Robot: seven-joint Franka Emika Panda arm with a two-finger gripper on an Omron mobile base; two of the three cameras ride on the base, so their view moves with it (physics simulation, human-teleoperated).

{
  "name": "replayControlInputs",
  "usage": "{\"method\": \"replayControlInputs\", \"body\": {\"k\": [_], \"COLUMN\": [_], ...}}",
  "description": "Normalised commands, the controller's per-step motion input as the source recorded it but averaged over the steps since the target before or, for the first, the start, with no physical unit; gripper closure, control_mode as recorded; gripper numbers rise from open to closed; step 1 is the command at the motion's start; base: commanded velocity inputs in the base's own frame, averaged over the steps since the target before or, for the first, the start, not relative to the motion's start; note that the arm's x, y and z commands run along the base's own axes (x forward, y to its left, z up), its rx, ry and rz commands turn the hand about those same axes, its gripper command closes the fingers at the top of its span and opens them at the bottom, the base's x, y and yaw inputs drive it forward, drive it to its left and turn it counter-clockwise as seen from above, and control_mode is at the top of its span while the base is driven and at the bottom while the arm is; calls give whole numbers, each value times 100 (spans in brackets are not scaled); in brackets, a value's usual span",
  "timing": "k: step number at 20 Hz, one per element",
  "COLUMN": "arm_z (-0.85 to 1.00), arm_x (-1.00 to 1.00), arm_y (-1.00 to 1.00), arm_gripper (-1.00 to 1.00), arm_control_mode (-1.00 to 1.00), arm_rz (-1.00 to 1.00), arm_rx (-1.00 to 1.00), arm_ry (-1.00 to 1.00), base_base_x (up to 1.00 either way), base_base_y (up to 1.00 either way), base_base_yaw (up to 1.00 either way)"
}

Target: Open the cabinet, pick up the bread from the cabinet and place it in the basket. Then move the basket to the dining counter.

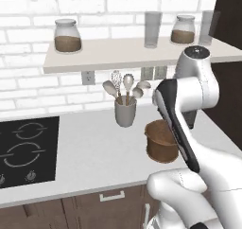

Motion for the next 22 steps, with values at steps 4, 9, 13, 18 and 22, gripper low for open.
{"method": "replayControlInputs", "body": {"k": [4,9,13,18,22], "arm_z": [-100,-98,-88,-55,-17], "arm_x": [8,46,58,48,27], "arm_y": [-33,-11,-19,-15,-3], "arm_gripper": [100,100,100,100,100], "arm_control_mode": [-100,-100,-100,-100,-100], "arm_rz": [0,2,2,0,0], "arm_rx": [-2,0,0,0,0], "arm_ry": [4,13,27,21,9], "base_base_x": [0,0,0,0,0], "base_base_y": [0,0,0,0,0], "base_base_yaw": [0,0,0,0,0]}}
